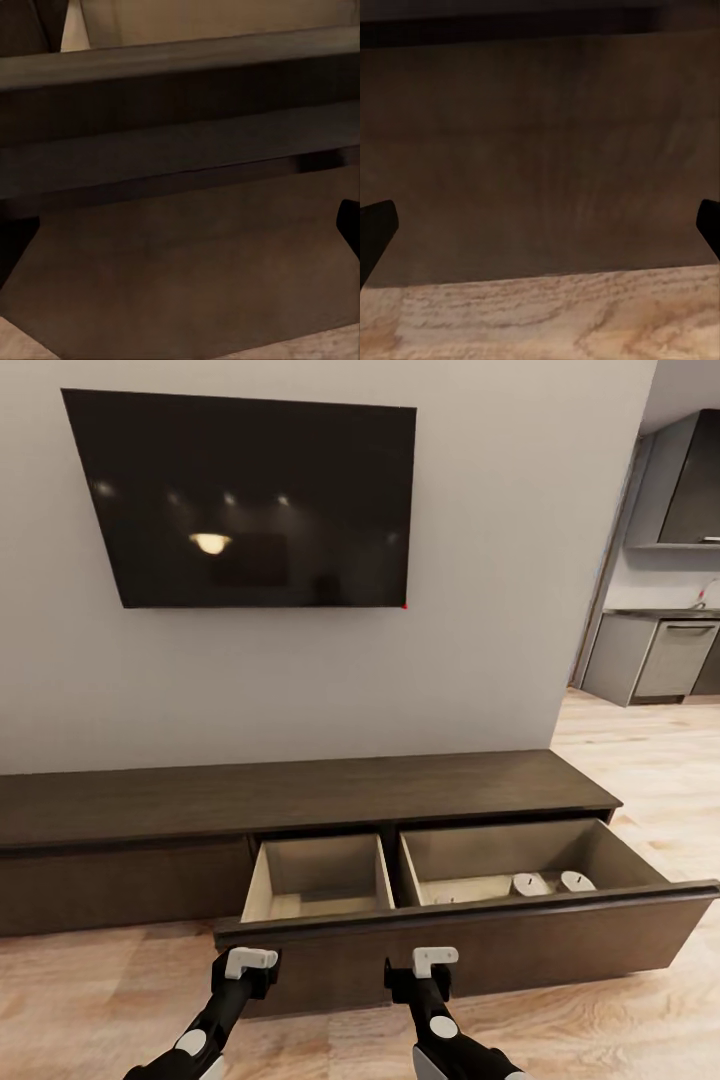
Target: Place each of the two pumpkins and all three candles from the living room inside a cabinet in the living room (use any cabinet), then make sure every cabinet is closed, and position the cauldron so it is next to a table in the living room.
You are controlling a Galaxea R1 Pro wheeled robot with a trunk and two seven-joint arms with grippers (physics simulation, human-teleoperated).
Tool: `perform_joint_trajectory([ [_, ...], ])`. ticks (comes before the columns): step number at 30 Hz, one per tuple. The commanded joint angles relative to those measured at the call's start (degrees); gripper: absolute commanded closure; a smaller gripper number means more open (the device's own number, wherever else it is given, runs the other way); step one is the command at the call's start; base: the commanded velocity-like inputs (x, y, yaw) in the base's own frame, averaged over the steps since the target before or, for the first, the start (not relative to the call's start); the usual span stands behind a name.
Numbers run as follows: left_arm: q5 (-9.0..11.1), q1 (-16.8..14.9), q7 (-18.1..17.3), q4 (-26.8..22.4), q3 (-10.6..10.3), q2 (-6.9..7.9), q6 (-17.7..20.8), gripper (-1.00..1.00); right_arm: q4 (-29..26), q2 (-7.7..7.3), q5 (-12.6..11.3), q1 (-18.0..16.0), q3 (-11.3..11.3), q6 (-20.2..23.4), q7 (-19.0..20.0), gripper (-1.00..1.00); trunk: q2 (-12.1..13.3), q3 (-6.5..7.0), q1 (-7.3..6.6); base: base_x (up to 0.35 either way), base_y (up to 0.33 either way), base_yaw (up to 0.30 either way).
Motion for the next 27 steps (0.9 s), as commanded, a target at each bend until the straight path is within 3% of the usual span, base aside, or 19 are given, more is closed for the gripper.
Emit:
perform_joint_trajectory([
  [1, 0.1, -0.1, 0.5, 0.0, -0.5, 0.05, -0.1, -1.0, 0.0, -0.01, -0.5, -0.1, 0.5, -0.3, -0.3, -1.0, 0.0, -0.05, 0.0, 0.072, 0.0, 0.0],
  [15, 0.2, -0.1, 0.4, 0.0, -0.6, 0.05, -0.1, -1.0, 0.0, -0.01, -0.5, -0.1, 0.5, -0.2, -0.3, -1.0, 0.0, -0.05, 0.0, 0.091, 0.0, 0.0],
  [27, 0.1, -0.1, 0.4, 0.0, -0.6, 0.05, -0.2, -1.0, 0.0, -0.01, -0.5, -0.1, 0.5, -0.2, -0.3, -1.0, 0.0, -0.05, 0.0, 0.258, 0.0, 0.0],
])
